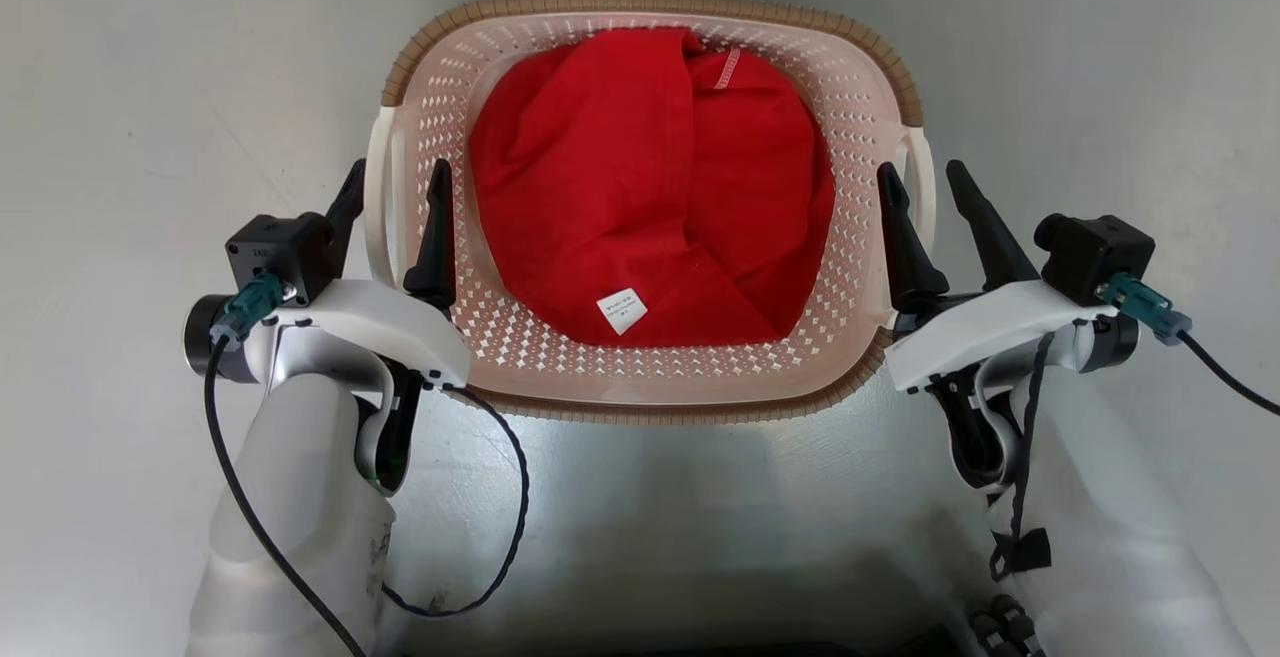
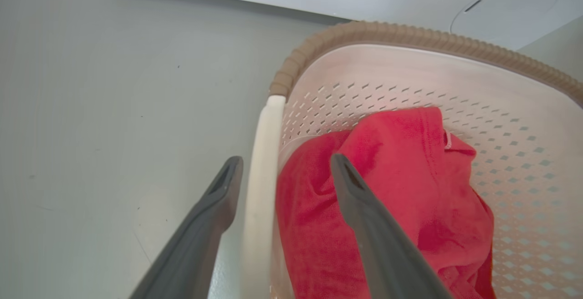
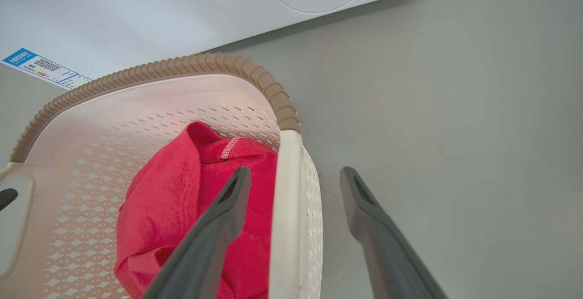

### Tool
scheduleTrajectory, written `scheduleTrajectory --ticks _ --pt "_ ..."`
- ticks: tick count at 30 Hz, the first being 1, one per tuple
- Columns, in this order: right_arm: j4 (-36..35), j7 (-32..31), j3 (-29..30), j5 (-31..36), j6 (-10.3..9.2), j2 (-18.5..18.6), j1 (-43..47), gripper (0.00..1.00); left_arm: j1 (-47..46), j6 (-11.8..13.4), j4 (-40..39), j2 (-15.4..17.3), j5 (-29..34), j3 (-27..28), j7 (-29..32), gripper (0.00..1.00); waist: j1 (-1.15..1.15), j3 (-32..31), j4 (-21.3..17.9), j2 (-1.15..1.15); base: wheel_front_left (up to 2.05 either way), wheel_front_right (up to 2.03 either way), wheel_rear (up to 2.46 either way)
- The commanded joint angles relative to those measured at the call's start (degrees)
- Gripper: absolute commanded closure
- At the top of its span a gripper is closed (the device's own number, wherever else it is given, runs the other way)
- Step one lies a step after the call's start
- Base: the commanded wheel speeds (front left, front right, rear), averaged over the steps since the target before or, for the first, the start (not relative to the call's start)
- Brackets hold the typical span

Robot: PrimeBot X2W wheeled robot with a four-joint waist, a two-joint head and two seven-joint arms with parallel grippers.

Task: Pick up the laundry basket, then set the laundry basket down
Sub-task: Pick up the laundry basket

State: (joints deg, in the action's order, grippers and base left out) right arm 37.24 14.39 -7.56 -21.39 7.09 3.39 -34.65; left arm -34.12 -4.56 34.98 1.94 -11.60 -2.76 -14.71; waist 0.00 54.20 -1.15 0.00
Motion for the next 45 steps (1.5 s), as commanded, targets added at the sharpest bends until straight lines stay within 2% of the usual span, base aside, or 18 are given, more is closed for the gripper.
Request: scheduleTrajectory --ticks 1,22,23,24,25,26,27,28,29,30,45 --pt "0.1 0.6 -1.8 -0.9 0.4 -0.5 1.3 0.0 0.6 -0.2 -0.1 1.0 -0.3 1.1 -0.3 0.0 0.0 0.7 -0.1 0.0 0.0 0.0 0.0" --pt "7.0 0.6 -5.5 -4.3 0.4 -0.5 -3.0 0.0 -1.7 -0.8 5.0 1.0 -0.7 0.0 -0.3 0.0 0.0 2.5 -0.3 0.0 0.0 0.0 0.0" --pt "7.1 0.6 -5.6 -4.4 0.4 -0.5 -3.0 0.0 -1.8 -0.8 5.1 1.0 -0.8 -0.1 -0.3 0.04 0.0 2.6 -0.3 0.0 0.0 0.0 0.0" --pt "7.1 0.6 -5.7 -4.5 0.4 -0.5 -3.1 0.0 -1.9 -0.8 5.3 1.0 -0.8 -0.2 -0.3 0.11 0.0 2.6 -0.3 0.0 0.0 0.0 0.0" --pt "7.2 0.6 -5.8 -4.5 0.4 -0.5 -3.1 0.08 -2.0 -0.8 5.4 1.0 -0.8 -0.3 -0.3 0.2 0.0 2.7 -0.3 0.0 0.0 0.0 0.0" --pt "7.2 0.6 -5.8 -4.6 0.4 -0.5 -3.2 0.3 -2.1 -0.8 5.6 1.0 -0.8 -0.4 -0.3 0.35 0.0 2.7 -0.3 0.0 0.0 0.0 0.0" --pt "7.3 0.6 -5.9 -4.7 0.4 -0.5 -3.3 0.53 -2.2 -0.9 5.8 1.0 -0.9 -0.4 -0.3 0.54 0.0 2.7 -0.3 0.0 0.0 0.0 0.0" --pt "7.4 0.6 -6.0 -4.8 0.4 -0.5 -3.3 0.67 -2.2 -0.9 6.0 1.0 -0.9 -0.5 -0.3 0.65 0.0 2.7 -0.3 0.0 0.0 0.0 0.0" --pt "7.5 0.6 -6.1 -4.8 0.4 -0.5 -3.4 0.9 -2.3 -0.9 6.2 1.0 -0.9 -0.5 -0.3 0.95 0.0 2.7 -0.3 0.0 0.0 0.0 0.0" --pt "7.6 0.6 -6.1 -4.9 0.4 -0.5 -3.4 1.0 -2.4 -0.9 6.4 1.0 -0.9 -0.6 -0.3 1.0 0.0 2.6 -0.3 0.0 0.0 0.0 0.0" --pt "7.4 0.6 -6.2 -4.7 0.4 -0.5 -3.3 1.0 -2.5 -1.3 6.7 1.0 -1.4 -0.9 -0.3 1.0 0.0 0.3 -0.4 0.0 0.0 0.0 0.0"
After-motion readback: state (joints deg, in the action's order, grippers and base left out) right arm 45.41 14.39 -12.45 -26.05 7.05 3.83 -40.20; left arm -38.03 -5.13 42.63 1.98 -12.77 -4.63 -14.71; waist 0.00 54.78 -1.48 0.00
